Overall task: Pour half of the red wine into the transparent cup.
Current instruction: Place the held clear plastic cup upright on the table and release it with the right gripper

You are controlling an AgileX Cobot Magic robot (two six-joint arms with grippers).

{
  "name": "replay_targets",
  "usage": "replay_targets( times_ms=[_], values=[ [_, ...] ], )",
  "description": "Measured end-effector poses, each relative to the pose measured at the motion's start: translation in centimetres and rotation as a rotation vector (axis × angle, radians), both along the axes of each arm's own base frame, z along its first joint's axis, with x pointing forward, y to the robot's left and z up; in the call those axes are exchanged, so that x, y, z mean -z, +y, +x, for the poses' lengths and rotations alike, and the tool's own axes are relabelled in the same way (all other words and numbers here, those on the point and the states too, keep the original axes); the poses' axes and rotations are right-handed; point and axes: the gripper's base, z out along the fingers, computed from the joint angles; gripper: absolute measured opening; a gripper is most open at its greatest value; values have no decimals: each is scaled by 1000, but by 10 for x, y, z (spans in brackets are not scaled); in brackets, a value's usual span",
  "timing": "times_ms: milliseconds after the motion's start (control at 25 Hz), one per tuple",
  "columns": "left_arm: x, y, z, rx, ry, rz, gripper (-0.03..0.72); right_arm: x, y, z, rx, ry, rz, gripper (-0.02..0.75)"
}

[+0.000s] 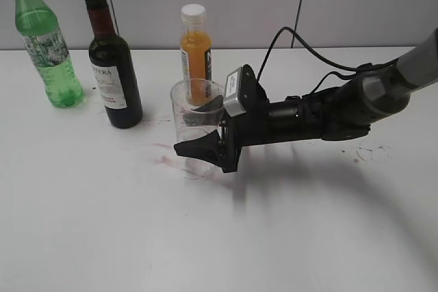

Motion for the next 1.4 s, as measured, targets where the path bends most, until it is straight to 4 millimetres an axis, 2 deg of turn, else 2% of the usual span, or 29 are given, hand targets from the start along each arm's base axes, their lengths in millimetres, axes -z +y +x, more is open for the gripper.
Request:
replay_targets(
  times_ms=[400,600,880,1120,1400],
  values=[
    [0,0,0,0,0,0,237,11,5,8,-13,-12,-5,517],
    [0,0,0,0,0,0,237,15,8,4,-63,-22,-27,517],
    [0,0,0,0,0,0,237,31,7,0,-86,3,-52,516],
    [0,0,0,0,0,0,237,40,9,3,-103,-2,-58,516],
    [0,0,0,0,0,0,237,41,11,6,-110,-10,-47,516]
  ],
)
